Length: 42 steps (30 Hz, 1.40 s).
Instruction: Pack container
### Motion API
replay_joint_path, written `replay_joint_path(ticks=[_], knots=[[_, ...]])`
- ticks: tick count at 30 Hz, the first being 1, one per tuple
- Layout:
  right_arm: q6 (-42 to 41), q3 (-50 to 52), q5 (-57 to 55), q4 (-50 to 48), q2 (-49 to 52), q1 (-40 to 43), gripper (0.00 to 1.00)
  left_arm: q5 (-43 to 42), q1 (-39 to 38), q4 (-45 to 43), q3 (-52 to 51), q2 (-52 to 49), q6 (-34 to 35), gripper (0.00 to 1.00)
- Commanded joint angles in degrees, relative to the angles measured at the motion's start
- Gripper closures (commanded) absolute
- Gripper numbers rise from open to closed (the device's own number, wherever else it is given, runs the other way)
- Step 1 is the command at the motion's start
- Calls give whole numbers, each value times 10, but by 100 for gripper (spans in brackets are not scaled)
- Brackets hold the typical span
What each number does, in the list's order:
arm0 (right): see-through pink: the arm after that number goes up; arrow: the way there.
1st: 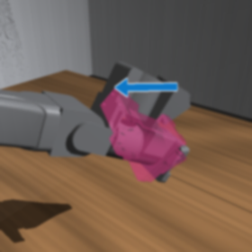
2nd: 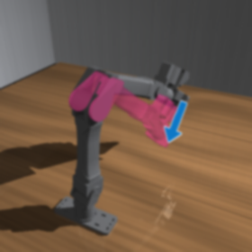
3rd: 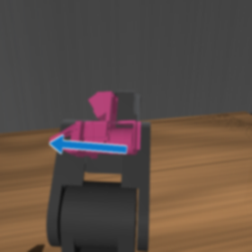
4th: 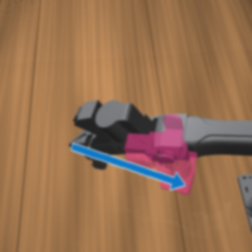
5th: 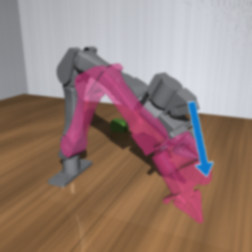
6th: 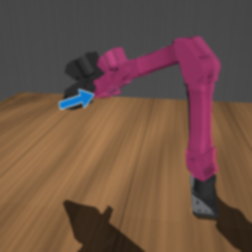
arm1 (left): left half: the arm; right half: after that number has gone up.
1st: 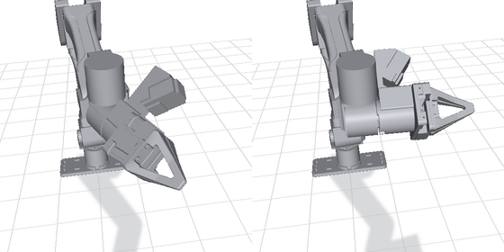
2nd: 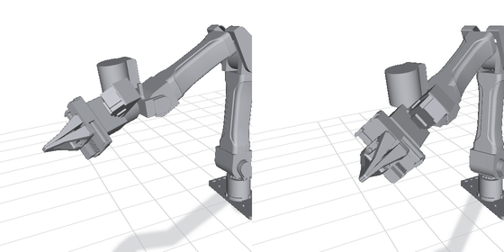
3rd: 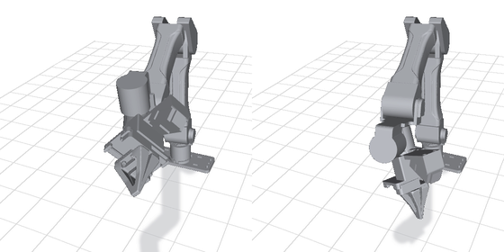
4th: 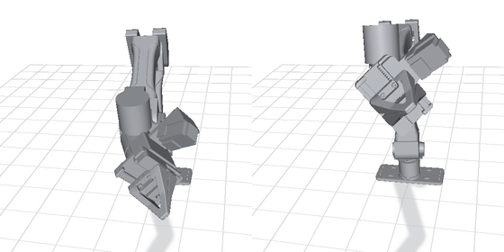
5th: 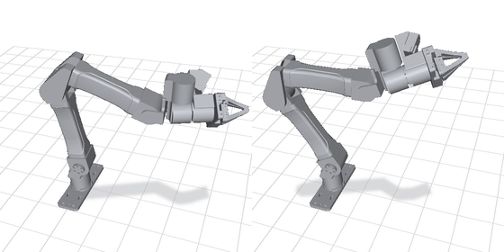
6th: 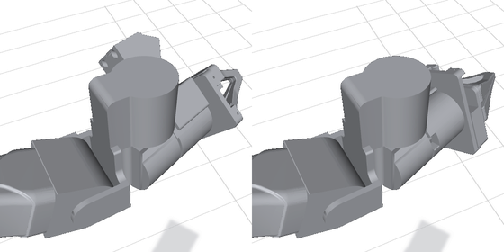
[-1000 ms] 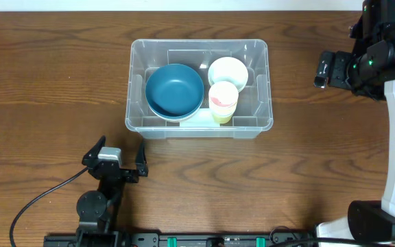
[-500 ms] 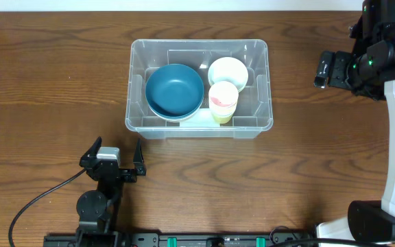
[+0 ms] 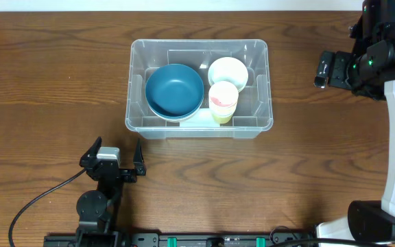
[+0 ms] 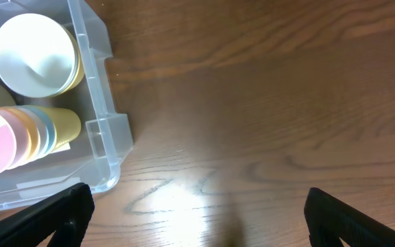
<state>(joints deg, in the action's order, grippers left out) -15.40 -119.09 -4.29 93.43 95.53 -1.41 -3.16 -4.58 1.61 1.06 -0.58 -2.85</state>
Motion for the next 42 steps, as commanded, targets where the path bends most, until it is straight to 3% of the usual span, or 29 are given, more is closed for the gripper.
replay_joint_path(ticks=[1,9,16,21,28,30,42], knots=[[7,0,1,0,-7,3,1,10,3,24,-8,3,-5,2],[7,0,0,0,-14,2,1,10,3,24,-8,3,-5,2],[7,31,1,0,-133,-13,1,10,3,24,-8,3,-5,2],[7,159,0,0,-272,-23,1,10,3,24,-8,3,-5,2],[7,429,-2,4,-484,-23,1,10,3,24,-8,3,-5,2],[-36,480,9,-5,-527,-23,1,10,3,24,-8,3,-5,2],[-47,505,29,-36,-581,-23,1,10,3,24,-8,3,-5,2]])
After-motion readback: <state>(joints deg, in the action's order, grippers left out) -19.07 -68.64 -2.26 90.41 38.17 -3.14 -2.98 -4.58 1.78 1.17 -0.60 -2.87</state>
